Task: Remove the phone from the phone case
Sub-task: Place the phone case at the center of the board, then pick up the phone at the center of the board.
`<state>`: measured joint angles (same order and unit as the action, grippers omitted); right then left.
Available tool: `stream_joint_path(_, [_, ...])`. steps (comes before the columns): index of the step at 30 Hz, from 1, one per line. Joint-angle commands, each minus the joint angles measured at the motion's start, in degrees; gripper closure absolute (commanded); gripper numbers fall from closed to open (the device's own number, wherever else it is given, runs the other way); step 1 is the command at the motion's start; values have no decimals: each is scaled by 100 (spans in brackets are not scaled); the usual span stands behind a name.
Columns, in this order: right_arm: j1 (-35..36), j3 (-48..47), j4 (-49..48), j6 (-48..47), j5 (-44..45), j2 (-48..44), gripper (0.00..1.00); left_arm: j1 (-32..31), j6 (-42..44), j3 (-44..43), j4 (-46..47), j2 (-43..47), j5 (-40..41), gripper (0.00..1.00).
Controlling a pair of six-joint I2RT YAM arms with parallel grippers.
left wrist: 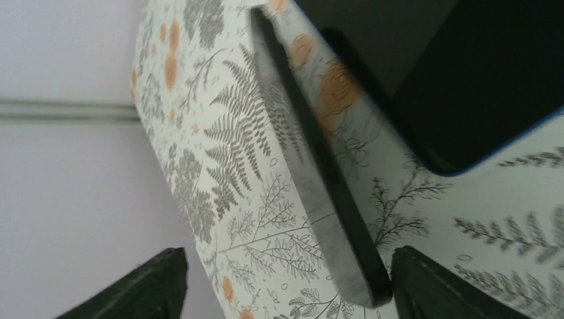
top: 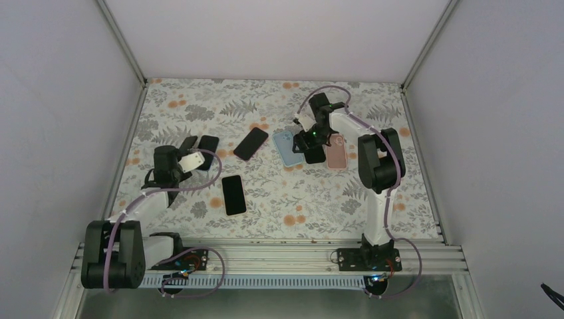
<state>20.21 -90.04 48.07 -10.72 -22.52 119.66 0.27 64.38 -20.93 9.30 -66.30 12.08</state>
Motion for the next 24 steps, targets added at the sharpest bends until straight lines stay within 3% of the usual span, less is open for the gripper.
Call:
stream_joint_path(1, [83,30,-99,-149,916,-608,20,52,-108,-627,-1440,494,-970,20])
stream_joint_path(6, [894,496,-204,-1051,1223,-1562,5,58,-256,-1774,-3279,956,-2129,0])
stream_joint_path(9, [1537,853,-50,-1432,1072,-1720,5,44,-568,-2496,-3844,612,-2570,0])
stream_joint_path(12, [2164,1164,13,-1830,664,-1800,14,22,-944,-3077,-4170,87,-3121,5])
stream_joint_path(16, [3056,1555,-155,-2251,447,-1961,27,-345,-1321,-3436,-4158,-649,-3374,32])
stream_joint_path(17, [3257,1588,-208,-2285,430,-1942,40,-406,-1394,-3630,-4234,-889,-3642,40])
stream_joint_path(19, [3601,1618,-331,-2336,426,-1853,81,-467,-1481,-4087,-4614,-1491,-4154,71])
stream_joint_path(20, [3766,1616,-406,-2344,465,-1805,93,-498,-1515,-4305,-4803,-1837,-4359,88])
stream_joint_path(21, [3918,1611,-481,-2337,519,-1752,96,-578,-1526,-4494,-4975,-2157,-4501,96])
stream_joint_path(24, [4367,1592,-696,-2348,699,-1551,97,-878,-1456,-4771,-5280,-2829,-4650,98])
